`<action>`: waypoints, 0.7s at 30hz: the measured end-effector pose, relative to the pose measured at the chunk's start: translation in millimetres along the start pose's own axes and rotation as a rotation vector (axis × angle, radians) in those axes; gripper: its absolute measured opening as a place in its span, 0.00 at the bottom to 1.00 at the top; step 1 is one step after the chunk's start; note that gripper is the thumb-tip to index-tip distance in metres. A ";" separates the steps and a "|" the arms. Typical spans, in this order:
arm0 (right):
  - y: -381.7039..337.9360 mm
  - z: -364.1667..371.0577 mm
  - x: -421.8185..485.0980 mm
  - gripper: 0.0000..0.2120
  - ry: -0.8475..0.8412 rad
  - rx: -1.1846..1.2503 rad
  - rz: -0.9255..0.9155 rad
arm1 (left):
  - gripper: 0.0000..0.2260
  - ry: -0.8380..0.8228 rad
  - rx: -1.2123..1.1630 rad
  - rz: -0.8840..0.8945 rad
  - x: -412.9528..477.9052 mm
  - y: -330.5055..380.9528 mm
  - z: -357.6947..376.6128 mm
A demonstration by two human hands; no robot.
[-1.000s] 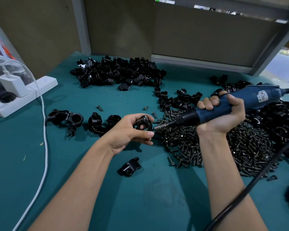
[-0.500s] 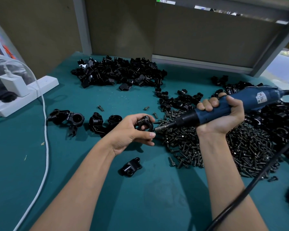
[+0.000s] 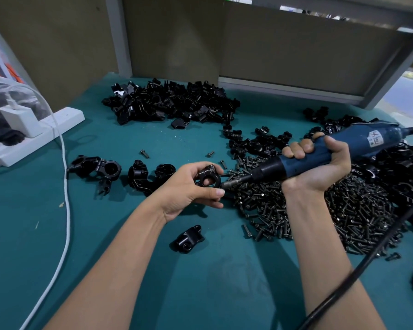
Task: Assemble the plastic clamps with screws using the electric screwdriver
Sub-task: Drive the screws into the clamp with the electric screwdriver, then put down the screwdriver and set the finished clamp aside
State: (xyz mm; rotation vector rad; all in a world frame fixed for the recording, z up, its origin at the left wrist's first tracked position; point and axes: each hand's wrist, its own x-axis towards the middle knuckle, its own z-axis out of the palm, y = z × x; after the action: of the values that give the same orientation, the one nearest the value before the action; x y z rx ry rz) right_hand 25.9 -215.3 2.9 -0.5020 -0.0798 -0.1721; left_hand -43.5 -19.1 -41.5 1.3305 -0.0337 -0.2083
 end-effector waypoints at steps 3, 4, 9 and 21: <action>-0.5 -0.5 0.4 0.09 0.006 0.003 0.003 | 0.16 -0.006 0.001 -0.004 -0.1 -0.5 0.1; -0.7 -0.1 0.1 0.09 0.004 0.004 0.004 | 0.16 -0.010 -0.001 -0.005 -0.2 -0.6 0.2; -1.6 -0.6 -1.5 0.10 0.002 0.002 0.011 | 0.16 -0.018 -0.002 -0.008 -0.8 -0.8 1.5; -3.2 1.5 -8.1 0.07 -0.135 -0.033 -0.022 | 0.15 -0.019 -0.131 -0.084 1.9 -3.7 5.6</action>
State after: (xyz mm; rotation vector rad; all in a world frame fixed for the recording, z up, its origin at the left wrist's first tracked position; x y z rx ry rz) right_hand 17.3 -216.2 4.8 -0.5457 -0.2146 -0.1611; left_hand -42.9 -25.7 -43.9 1.2002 0.0193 -0.2894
